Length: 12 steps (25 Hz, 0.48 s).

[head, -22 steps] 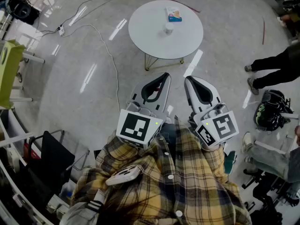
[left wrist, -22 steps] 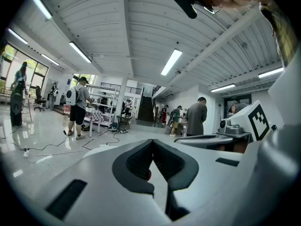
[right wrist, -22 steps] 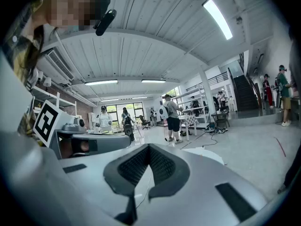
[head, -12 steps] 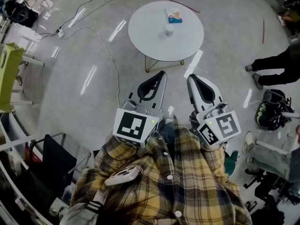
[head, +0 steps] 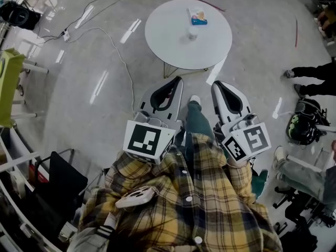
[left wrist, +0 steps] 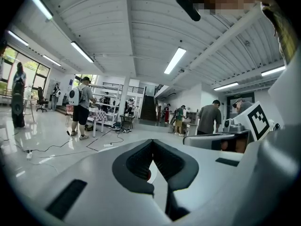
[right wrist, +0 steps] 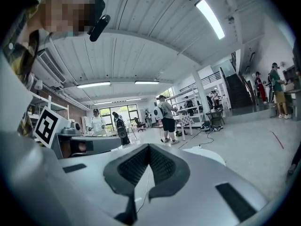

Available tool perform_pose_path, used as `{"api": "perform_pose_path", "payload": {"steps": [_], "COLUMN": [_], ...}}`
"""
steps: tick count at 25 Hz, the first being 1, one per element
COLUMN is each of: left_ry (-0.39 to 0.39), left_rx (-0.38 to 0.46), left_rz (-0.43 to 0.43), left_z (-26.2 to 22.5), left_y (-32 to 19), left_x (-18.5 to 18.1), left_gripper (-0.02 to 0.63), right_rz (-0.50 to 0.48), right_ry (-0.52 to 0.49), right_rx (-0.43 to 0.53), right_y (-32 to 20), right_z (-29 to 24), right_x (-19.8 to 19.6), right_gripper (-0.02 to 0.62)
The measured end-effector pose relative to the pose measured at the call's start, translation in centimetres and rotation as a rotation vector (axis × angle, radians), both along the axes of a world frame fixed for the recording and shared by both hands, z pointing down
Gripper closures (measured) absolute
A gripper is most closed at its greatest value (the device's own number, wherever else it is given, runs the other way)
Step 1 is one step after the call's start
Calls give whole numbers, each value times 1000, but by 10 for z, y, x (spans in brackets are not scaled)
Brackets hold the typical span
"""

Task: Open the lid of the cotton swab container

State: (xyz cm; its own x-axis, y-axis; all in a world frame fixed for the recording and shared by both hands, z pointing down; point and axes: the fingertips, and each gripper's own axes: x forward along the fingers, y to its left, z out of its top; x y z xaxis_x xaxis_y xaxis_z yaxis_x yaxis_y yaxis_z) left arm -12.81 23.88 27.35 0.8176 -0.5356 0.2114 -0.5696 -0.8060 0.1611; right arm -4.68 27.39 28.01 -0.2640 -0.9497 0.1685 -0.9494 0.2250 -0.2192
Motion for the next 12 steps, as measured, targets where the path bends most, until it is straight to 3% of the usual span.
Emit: {"api": "perform_pose_path", "payload": {"steps": [12], "left_ry": [-1], "left_rx": [-2], "left_rz": [-45], "left_z": [11], "left_y": [-86], "left_x": [33], "left_gripper": [586], "right_rz": [-39], "right_ry": [-3], "right_rx": [-30], "right_y": [-86], "right_z": [20], "right_x": [37], "right_gripper": [578]}}
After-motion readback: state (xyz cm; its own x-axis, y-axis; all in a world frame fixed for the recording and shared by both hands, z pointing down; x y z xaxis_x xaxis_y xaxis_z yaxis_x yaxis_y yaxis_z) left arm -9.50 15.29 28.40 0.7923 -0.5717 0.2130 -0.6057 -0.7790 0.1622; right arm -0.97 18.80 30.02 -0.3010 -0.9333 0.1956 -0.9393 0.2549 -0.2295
